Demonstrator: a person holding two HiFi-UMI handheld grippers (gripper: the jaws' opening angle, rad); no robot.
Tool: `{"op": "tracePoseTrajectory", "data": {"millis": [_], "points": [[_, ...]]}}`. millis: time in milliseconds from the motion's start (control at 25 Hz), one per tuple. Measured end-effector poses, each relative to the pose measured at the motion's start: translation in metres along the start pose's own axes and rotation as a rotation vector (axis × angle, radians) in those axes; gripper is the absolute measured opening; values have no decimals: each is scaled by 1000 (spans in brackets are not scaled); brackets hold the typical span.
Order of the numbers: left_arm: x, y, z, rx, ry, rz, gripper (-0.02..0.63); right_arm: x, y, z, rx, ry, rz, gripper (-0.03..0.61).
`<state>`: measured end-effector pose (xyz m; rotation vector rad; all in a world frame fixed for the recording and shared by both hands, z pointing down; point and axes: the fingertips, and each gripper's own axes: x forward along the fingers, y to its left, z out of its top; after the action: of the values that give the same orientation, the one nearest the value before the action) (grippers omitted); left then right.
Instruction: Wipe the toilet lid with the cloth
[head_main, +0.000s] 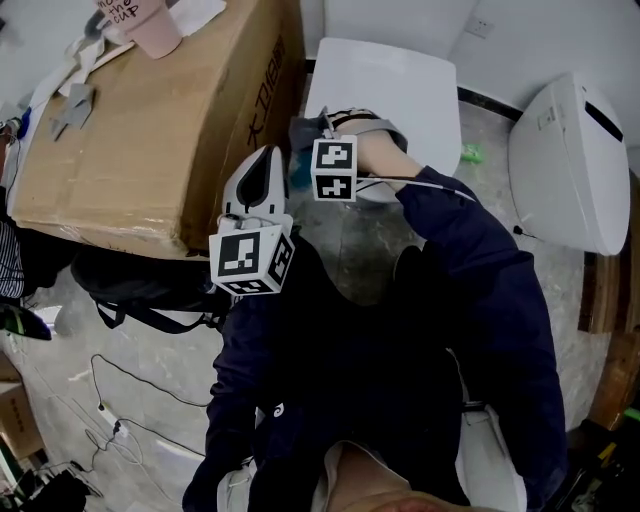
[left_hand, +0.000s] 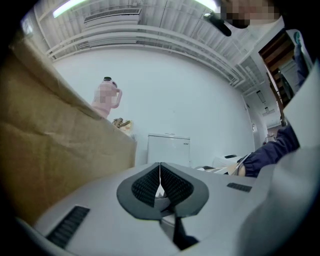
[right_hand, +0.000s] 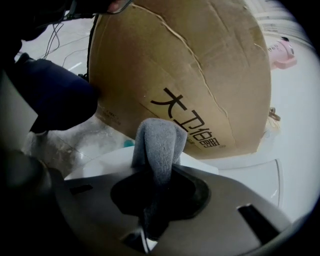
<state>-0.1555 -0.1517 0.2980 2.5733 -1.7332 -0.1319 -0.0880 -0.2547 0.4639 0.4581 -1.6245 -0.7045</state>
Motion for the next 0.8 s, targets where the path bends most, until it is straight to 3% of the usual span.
{"op": "tracePoseTrajectory", "data": {"millis": [160, 320, 600, 800], "points": [[4, -1, -1, 5, 6, -2, 17, -4, -3, -3, 133, -52, 4, 64], [8, 0, -3, 8, 12, -3, 17, -18, -11, -3, 297, -149, -63, 64], [17, 1, -4, -2, 2, 2, 17, -92, -51, -4, 784, -488, -244, 64], [23, 2, -2, 2, -2, 9, 17, -139, -58, -5, 1019, -704, -305, 64]]}}
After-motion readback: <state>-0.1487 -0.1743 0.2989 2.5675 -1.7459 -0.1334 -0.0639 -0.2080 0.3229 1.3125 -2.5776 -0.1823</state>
